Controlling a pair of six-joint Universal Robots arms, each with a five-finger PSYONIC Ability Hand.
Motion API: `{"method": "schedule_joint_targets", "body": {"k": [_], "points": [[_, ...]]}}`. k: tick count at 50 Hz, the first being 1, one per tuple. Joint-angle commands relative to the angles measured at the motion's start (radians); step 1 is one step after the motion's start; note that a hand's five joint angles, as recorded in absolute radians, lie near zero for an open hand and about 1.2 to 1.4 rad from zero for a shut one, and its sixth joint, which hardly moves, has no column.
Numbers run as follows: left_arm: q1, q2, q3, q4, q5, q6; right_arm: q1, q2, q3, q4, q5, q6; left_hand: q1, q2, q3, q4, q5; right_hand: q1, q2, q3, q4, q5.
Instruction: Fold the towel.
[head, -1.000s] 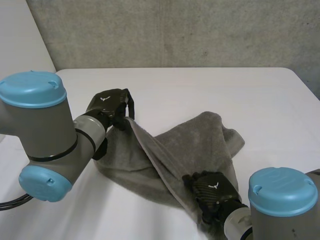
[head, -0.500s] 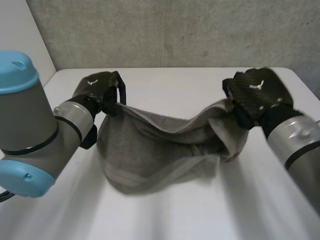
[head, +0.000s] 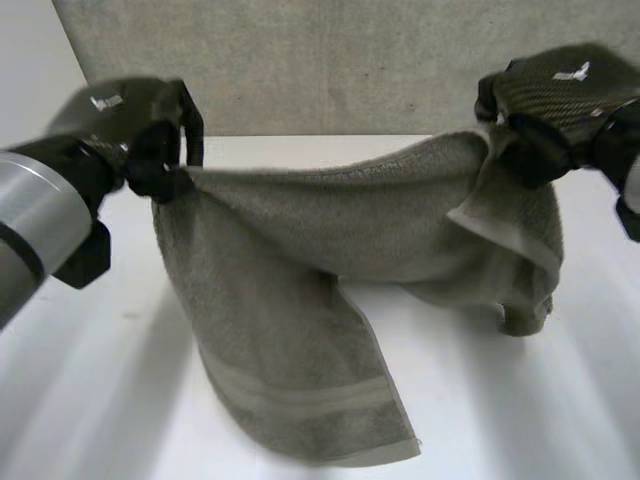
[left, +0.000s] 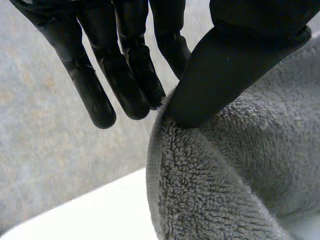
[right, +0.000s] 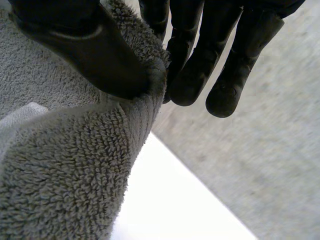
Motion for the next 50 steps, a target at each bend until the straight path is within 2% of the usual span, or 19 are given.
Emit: {"method": "schedule_joint_targets", "body": {"k": [1,2,3,5,6,7,11,16,22,25,28,31,33,34,36,38,42,44,50], "points": [[0.006,-0.264,0.035,0.007,0.002,0.032,0.001,0.247,-0.073,-0.025,-0.018,-0.009,0.194,0.179,0.180,0.177,0.189,0.065,0.077,0.062,0.052,0.048],[0.007,-0.331,0.081,0.012,0.001,0.032,0.001,0.305,-0.114,-0.043,-0.016,-0.012,0.194,0.179,0.180,0.177,0.189,0.065,0.077,0.062,0.052,0.048],[0.007,-0.332,0.081,0.012,0.001,0.032,0.001,0.306,-0.114,-0.044,-0.016,-0.012,0.194,0.179,0.180,0.177,0.189,0.065,0.077,0.062,0.052,0.048],[0.007,-0.396,0.139,0.020,0.002,0.031,0.001,0.427,-0.242,-0.108,-0.016,0.002,0.194,0.179,0.180,0.177,0.189,0.065,0.077,0.062,0.052,0.048],[0.009,-0.460,0.232,0.030,0.002,0.026,0.001,0.427,-0.243,-0.108,-0.016,0.002,0.194,0.179,0.180,0.177,0.189,0.065,0.077,0.062,0.052,0.048],[0.019,-0.505,0.329,0.041,0.001,0.022,-0.003,0.483,-0.325,-0.152,-0.010,0.011,0.194,0.179,0.180,0.177,0.189,0.065,0.077,0.062,0.052,0.048],[0.038,-0.541,0.492,0.060,-0.002,0.006,-0.017,0.591,-0.564,-0.264,0.022,0.080,0.194,0.179,0.180,0.177,0.189,0.065,0.077,0.062,0.052,0.048],[0.043,-0.510,0.720,0.087,-0.011,-0.096,-0.032,0.588,-0.669,-0.367,0.028,0.153,0.194,0.179,0.180,0.177,0.189,0.065,0.077,0.062,0.052,0.048],[0.040,-0.429,0.741,0.087,-0.018,-0.143,-0.034,0.532,-0.670,-0.429,0.014,0.187,0.194,0.179,0.180,0.177,0.189,0.065,0.077,0.062,0.052,0.048],[0.038,-0.384,0.675,0.079,-0.018,-0.147,-0.034,0.508,-0.647,-0.424,0.010,0.180,0.194,0.179,0.180,0.177,0.189,0.065,0.077,0.062,0.052,0.048],[0.038,-0.314,0.471,0.076,-0.016,-0.144,-0.048,0.499,-0.576,-0.337,-0.051,0.168,0.194,0.179,0.180,0.177,0.189,0.065,0.077,0.062,0.052,0.048],[0.036,-0.297,0.377,0.078,-0.013,-0.140,-0.060,0.502,-0.551,-0.280,-0.078,0.163,0.194,0.179,0.180,0.177,0.189,0.065,0.077,0.062,0.052,0.048],[0.024,-0.272,0.185,0.090,-0.007,-0.133,-0.074,0.513,-0.490,-0.170,-0.118,0.143,0.194,0.179,0.180,0.177,0.189,0.065,0.077,0.062,0.052,0.048],[0.024,-0.272,0.184,0.090,-0.007,-0.133,-0.074,0.513,-0.490,-0.169,-0.118,0.143,0.194,0.179,0.180,0.177,0.189,0.065,0.077,0.062,0.052,0.048],[0.001,-0.257,0.005,0.107,-0.004,-0.133,-0.081,0.528,-0.388,-0.091,-0.141,0.090,0.194,0.179,0.180,0.177,0.189,0.065,0.077,0.062,0.052,0.048],[-0.017,-0.261,-0.070,0.130,-0.004,-0.133,-0.086,0.541,-0.320,-0.070,-0.144,0.053,0.194,0.179,0.180,0.177,0.189,0.065,0.077,0.062,0.052,0.048],[-0.077,-0.280,-0.194,0.196,-0.004,-0.133,-0.095,0.565,-0.182,-0.067,-0.142,-0.027,0.194,0.179,0.180,0.177,0.189,0.065,0.077,0.062,0.052,0.048],[-0.147,-0.341,-0.262,0.271,-0.010,-0.130,-0.098,0.603,-0.066,-0.080,-0.141,-0.088,0.194,0.179,0.180,0.177,0.189,0.065,0.077,0.062,0.052,0.048],[-0.175,-0.386,-0.290,0.331,-0.013,-0.130,-0.105,0.637,0.054,-0.159,-0.138,-0.112,0.194,0.179,0.180,0.177,0.189,0.065,0.077,0.062,0.052,0.048]]}}
